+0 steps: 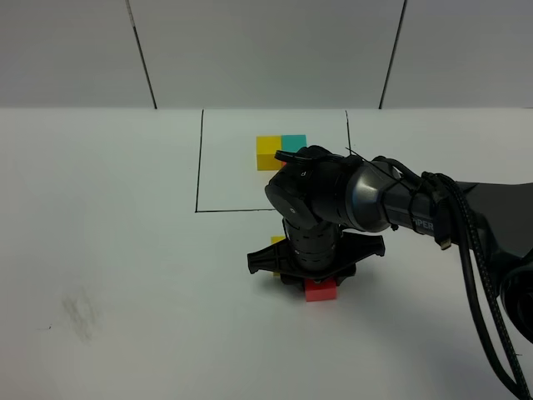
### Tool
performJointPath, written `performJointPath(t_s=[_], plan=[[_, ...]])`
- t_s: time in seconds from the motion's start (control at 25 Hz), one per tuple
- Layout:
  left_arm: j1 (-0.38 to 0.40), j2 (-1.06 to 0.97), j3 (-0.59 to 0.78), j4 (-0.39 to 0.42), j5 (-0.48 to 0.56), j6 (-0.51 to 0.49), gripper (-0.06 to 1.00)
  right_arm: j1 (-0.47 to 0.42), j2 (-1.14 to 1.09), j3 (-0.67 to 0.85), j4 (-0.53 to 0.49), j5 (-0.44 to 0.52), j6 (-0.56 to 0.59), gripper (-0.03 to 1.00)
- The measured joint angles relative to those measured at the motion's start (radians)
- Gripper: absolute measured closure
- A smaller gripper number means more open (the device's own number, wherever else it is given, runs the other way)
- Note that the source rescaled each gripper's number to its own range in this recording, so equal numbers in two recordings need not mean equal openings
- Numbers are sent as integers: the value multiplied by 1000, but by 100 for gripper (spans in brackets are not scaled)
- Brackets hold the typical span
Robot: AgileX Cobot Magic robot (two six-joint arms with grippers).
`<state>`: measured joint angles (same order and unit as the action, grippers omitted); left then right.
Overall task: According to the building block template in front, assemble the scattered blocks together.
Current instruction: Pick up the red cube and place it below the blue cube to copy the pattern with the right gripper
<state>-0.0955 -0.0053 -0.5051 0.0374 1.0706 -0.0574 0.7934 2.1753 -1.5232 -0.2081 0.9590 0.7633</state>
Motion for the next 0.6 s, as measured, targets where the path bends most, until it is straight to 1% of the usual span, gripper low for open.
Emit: performJointPath(t_s=[0.6], plan=[[0,0,0,0,0,2,9,0,21,-12,-6,-1,0,75]])
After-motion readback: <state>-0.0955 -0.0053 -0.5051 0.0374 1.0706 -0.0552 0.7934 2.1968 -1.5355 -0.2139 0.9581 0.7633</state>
